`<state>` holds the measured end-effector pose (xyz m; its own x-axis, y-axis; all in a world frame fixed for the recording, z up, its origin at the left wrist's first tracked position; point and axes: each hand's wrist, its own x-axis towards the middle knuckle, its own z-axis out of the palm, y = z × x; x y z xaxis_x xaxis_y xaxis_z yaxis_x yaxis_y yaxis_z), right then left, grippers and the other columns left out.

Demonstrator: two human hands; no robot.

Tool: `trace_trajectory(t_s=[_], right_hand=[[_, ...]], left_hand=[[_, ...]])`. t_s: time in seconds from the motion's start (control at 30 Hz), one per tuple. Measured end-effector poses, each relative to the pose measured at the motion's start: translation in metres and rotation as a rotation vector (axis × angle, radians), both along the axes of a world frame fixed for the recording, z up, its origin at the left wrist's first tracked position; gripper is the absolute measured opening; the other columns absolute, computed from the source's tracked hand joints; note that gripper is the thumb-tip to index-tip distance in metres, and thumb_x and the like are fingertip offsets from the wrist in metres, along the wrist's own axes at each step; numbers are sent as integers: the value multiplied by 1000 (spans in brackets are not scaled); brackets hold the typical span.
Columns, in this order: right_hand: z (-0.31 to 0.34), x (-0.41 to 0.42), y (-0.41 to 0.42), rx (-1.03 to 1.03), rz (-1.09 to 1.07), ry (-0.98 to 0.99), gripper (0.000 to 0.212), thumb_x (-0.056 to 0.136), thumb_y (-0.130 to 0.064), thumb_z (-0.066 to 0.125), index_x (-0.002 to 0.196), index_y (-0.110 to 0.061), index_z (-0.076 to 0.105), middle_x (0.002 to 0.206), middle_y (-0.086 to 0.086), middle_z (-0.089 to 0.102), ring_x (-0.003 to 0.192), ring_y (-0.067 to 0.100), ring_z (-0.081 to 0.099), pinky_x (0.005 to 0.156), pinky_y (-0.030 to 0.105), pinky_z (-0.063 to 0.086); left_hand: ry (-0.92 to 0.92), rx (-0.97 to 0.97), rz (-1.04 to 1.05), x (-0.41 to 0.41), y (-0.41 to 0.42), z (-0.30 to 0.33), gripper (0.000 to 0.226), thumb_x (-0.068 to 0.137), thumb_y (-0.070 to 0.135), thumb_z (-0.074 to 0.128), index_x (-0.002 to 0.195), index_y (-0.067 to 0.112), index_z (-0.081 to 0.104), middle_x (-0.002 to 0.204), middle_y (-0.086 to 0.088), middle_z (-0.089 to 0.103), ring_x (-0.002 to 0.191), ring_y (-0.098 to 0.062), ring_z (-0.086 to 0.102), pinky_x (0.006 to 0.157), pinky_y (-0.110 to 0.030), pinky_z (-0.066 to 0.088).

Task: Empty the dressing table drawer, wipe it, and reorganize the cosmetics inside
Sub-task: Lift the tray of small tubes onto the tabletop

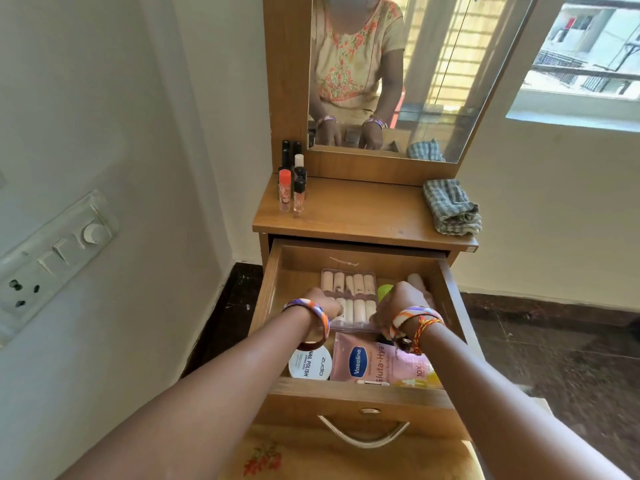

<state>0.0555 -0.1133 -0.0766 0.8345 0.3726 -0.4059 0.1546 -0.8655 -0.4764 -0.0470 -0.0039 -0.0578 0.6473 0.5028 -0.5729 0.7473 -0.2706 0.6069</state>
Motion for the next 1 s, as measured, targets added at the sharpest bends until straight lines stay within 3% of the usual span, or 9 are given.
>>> trace_trajectory(t_s=[0.1,0.2,0.27,0.37,0.57,0.7,0.87,0.93,1.0], right_hand=[[-2,-6,2,-11,-25,-52,29,80,-15,71,105,-2,62,89,9,60,81,19,57,60,24,47],[-5,-6,3,14,-49,-62,28,79,-13,72,103,-3,61,87,8,58,79,19,56,68,25,50],[-5,-6,3,25,-66,-66,29,78,-12,73,104,-3,62,95,12,63,82,21,58,75,27,52],[-6,-6,2,37,-83,-65,28,79,-12,73,103,-2,63,95,12,64,82,21,59,76,27,52],[-7,-5,-2,73,-137,13,39,75,-21,77,106,-2,64,102,13,68,92,25,65,77,30,54],[-4,-5,-4,115,-130,94,35,74,-21,77,102,-2,67,97,13,70,87,25,67,75,31,57],[8,-12,-14,144,-88,128,20,74,-14,76,83,0,65,87,15,70,82,29,66,83,45,57],[17,-13,-20,140,-63,125,24,75,-13,75,72,-6,52,82,14,65,87,33,67,84,47,56],[24,-15,-25,152,-38,235,25,78,-19,74,75,-3,54,76,17,64,79,34,66,84,52,55]], left_hand=[[-21,1,18,5,-3,-4,37,95,19,47,127,1,43,101,-8,41,92,-22,42,78,-27,34],[-18,-27,60,9,-3,-5,24,94,18,49,106,-2,51,102,-11,47,93,-24,47,80,-28,38],[-4,-67,94,10,0,-5,34,95,18,50,122,0,51,121,-16,54,110,-28,53,91,-31,42],[11,-133,130,12,3,-5,42,97,18,48,134,-1,45,142,-14,46,129,-25,47,103,-28,37],[-90,-368,319,7,4,-4,41,98,8,43,135,-9,39,135,-24,49,131,-32,45,109,-34,34],[-142,-418,348,6,7,-3,36,93,1,51,128,-8,47,116,-21,56,113,-31,57,94,-38,50],[-178,-384,356,-9,16,3,33,92,3,53,123,-9,50,110,-19,59,102,-31,62,83,-36,54],[-219,-412,367,-18,18,11,32,92,1,52,123,-10,49,111,-22,60,103,-32,62,72,-35,55],[-251,-432,359,-26,21,21,34,92,0,53,124,-11,49,112,-22,63,93,-28,63,58,-29,55]])
